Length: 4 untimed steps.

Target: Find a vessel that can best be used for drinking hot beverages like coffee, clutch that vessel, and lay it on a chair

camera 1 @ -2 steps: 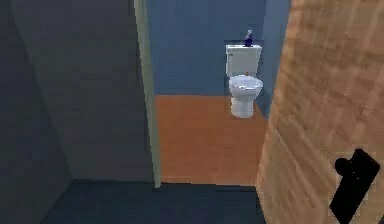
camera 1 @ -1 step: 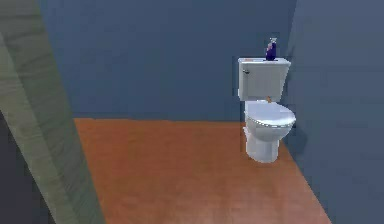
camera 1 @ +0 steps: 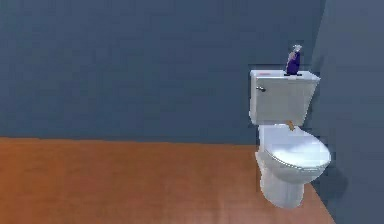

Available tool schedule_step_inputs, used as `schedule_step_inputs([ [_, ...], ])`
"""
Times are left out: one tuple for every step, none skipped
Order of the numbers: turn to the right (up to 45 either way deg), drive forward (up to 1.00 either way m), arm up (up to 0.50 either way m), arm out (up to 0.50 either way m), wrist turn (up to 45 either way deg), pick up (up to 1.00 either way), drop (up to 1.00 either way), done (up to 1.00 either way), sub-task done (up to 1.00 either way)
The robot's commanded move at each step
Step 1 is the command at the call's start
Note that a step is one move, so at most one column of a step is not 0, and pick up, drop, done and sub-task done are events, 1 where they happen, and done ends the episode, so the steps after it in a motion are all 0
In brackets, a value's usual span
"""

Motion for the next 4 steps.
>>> schedule_step_inputs([
  [-45.0,0.00,0.00,0.00,0.0,0.00,0.00,0.00,0.00],
  [0.0,0.25,0.00,0.00,0.0,0.00,0.00,0.00,0.00],
  [-27.0,0.00,0.00,0.00,0.0,0.00,0.00,0.00,0.00],
  [0.0,1.00,0.00,0.00,0.0,0.00,0.00,0.00,0.00],
])
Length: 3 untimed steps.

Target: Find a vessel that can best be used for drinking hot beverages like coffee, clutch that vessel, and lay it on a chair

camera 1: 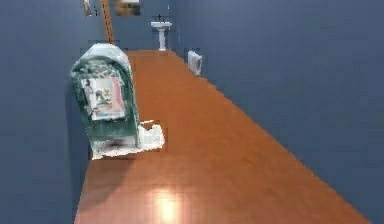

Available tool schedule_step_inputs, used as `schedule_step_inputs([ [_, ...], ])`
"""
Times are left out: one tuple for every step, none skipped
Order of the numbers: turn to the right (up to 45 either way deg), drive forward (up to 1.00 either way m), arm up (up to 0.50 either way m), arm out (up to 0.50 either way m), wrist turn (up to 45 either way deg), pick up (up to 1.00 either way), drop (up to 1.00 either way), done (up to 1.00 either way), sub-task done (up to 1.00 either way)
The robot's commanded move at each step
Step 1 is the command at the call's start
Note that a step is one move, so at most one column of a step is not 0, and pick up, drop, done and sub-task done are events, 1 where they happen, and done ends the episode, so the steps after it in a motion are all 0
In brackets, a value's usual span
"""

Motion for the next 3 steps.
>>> schedule_step_inputs([
  [0.0,1.00,0.00,0.00,0.0,0.00,0.00,0.00,0.00],
  [-3.0,0.00,0.00,0.00,0.0,0.00,0.00,0.00,0.00],
  [0.0,0.90,0.00,0.00,0.0,0.00,0.00,0.00,0.00],
])
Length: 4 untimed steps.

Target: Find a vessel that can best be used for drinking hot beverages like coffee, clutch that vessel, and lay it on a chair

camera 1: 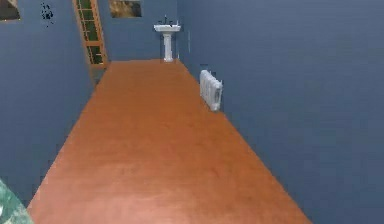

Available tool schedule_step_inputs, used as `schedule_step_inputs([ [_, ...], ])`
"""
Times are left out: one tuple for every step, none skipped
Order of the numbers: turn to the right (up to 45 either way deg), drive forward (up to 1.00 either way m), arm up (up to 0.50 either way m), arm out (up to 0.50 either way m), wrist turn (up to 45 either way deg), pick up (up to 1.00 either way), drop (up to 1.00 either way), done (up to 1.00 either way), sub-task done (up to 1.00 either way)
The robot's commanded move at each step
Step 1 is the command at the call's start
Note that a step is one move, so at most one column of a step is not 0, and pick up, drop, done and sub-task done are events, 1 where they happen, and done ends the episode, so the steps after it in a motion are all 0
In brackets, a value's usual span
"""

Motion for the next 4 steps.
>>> schedule_step_inputs([
  [-12.0,0.00,0.00,0.00,0.0,0.00,0.00,0.00,0.00],
  [0.0,0.75,0.00,0.00,0.0,0.00,0.00,0.00,0.00],
  [-12.0,0.00,0.00,0.00,0.0,0.00,0.00,0.00,0.00],
  [0.0,1.00,0.00,0.00,0.0,0.00,0.00,0.00,0.00],
])
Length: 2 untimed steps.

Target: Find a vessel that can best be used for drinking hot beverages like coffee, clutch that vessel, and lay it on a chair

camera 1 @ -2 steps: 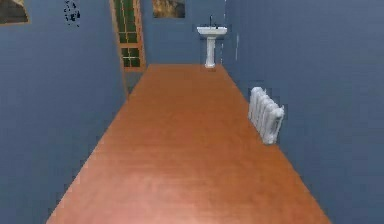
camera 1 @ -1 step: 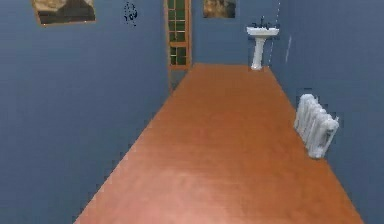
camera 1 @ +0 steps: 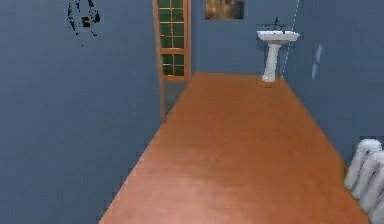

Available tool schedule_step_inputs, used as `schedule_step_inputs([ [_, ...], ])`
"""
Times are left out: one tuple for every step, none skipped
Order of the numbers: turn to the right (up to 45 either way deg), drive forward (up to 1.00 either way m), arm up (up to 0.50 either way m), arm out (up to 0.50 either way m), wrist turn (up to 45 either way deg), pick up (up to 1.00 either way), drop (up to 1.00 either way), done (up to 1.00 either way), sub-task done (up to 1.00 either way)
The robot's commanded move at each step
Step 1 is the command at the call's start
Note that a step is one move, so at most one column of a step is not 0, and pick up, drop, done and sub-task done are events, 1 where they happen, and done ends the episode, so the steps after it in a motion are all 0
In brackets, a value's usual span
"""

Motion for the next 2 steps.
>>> schedule_step_inputs([
  [0.0,1.00,0.00,0.00,0.0,0.00,0.00,0.00,0.00],
  [0.0,1.00,0.00,0.00,0.0,0.00,0.00,0.00,0.00],
])
